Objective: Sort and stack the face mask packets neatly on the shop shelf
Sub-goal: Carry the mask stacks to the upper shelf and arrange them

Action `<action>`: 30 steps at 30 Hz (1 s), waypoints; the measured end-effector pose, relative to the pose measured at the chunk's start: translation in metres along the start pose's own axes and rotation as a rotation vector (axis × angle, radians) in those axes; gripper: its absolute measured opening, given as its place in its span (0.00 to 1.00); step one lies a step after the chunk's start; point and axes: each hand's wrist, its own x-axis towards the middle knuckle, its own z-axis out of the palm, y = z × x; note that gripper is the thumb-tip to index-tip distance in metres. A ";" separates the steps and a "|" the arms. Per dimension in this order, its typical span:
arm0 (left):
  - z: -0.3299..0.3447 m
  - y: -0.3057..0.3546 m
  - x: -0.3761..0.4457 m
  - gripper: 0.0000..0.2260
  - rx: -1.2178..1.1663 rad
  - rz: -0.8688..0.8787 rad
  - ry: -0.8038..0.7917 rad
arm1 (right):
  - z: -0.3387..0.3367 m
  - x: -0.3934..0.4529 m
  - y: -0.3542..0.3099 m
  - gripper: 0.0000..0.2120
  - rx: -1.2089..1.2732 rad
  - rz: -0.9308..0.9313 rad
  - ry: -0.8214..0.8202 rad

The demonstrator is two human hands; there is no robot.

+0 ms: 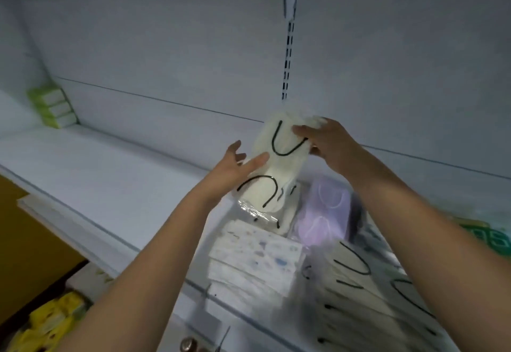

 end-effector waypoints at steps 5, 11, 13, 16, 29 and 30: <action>0.004 -0.028 0.052 0.18 -0.065 -0.015 -0.174 | 0.007 0.026 0.027 0.15 -0.050 0.041 0.062; 0.038 -0.078 0.070 0.20 0.131 -0.263 -0.209 | 0.001 0.014 0.058 0.26 -0.877 0.063 0.234; 0.047 -0.078 0.069 0.21 0.324 -0.284 -0.282 | -0.004 0.004 0.065 0.25 -0.906 0.028 0.254; 0.056 -0.058 0.066 0.32 0.892 -0.235 -0.293 | -0.016 -0.006 0.068 0.23 -0.921 0.004 0.248; 0.268 0.060 -0.112 0.23 0.291 0.713 -0.412 | -0.181 -0.177 -0.017 0.21 -0.716 -0.256 0.861; 0.291 0.057 -0.134 0.21 0.249 0.747 -0.482 | -0.202 -0.207 -0.019 0.21 -0.728 -0.273 0.944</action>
